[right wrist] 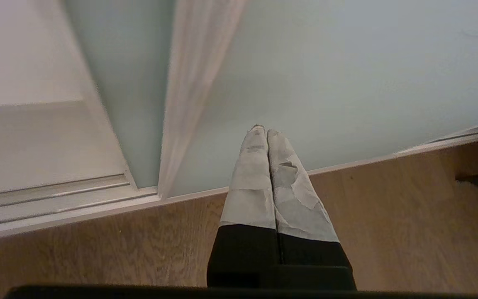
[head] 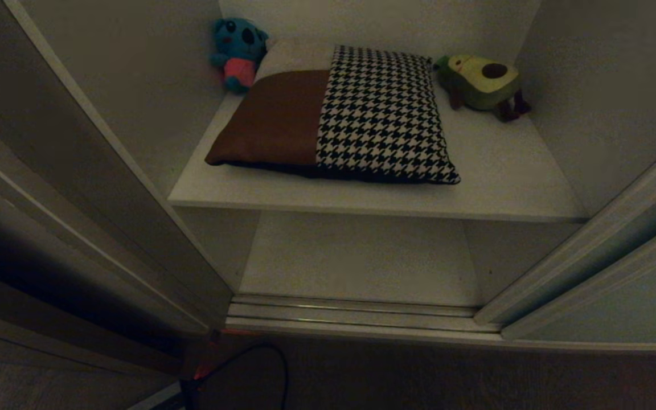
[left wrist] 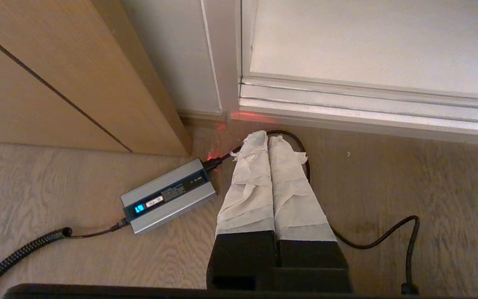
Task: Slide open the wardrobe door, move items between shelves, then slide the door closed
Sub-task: Close the door
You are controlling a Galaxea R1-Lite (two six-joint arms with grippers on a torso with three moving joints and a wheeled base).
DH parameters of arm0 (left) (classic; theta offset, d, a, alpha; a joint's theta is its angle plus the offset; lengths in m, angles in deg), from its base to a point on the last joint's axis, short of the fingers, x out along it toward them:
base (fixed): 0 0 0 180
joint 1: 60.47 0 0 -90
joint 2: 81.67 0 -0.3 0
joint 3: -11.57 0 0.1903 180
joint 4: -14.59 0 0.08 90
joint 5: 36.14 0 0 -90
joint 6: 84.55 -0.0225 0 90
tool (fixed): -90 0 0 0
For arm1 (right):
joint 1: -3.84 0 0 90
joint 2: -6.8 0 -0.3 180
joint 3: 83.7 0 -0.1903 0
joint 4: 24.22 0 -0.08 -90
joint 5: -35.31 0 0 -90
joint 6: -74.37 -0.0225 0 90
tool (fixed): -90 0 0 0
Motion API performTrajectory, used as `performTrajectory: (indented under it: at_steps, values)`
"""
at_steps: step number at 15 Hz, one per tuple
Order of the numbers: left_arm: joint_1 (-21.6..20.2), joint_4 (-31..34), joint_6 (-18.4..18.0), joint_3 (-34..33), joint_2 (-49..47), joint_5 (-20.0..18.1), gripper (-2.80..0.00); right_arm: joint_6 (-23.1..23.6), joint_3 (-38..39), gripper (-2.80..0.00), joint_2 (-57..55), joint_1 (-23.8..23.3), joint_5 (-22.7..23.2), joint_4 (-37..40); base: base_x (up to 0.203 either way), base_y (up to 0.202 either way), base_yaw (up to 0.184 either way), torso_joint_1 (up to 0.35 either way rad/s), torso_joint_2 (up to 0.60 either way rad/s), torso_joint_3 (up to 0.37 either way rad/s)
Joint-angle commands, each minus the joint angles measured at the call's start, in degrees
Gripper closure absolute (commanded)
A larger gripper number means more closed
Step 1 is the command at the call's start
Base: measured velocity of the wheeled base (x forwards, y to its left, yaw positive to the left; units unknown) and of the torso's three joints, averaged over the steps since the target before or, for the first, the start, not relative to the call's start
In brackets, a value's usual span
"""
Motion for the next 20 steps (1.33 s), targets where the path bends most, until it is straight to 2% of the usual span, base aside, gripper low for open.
performTrajectory:
  at_steps: [1, 8, 16, 20]
  values:
    - [0.0, 0.1, 0.0, 0.0, 0.0, 0.0, 0.00, 0.1, 0.0, 0.00, -2.1, -0.9, 0.8, -0.8, 0.000, 0.000, 0.000, 0.000, 0.00, 0.000]
    - [0.0, 0.1, 0.0, 0.0, 0.0, 0.0, 0.00, -1.1, 0.2, 0.00, -5.5, 0.6, 1.4, -6.3, 0.000, 0.000, 0.000, 0.000, 0.00, 0.000]
    - [0.0, 0.1, 0.0, 0.0, 0.0, 0.0, 0.00, -1.1, 0.7, 0.00, -6.1, 2.9, 1.5, -7.2, 0.000, 0.000, 0.000, 0.000, 0.00, 0.000]
    - [0.0, 0.1, 0.0, 0.0, 0.0, 0.0, 0.00, -0.8, 0.7, 0.00, -7.8, 3.7, 1.5, -13.2, 0.000, 0.000, 0.000, 0.000, 0.00, 0.000]
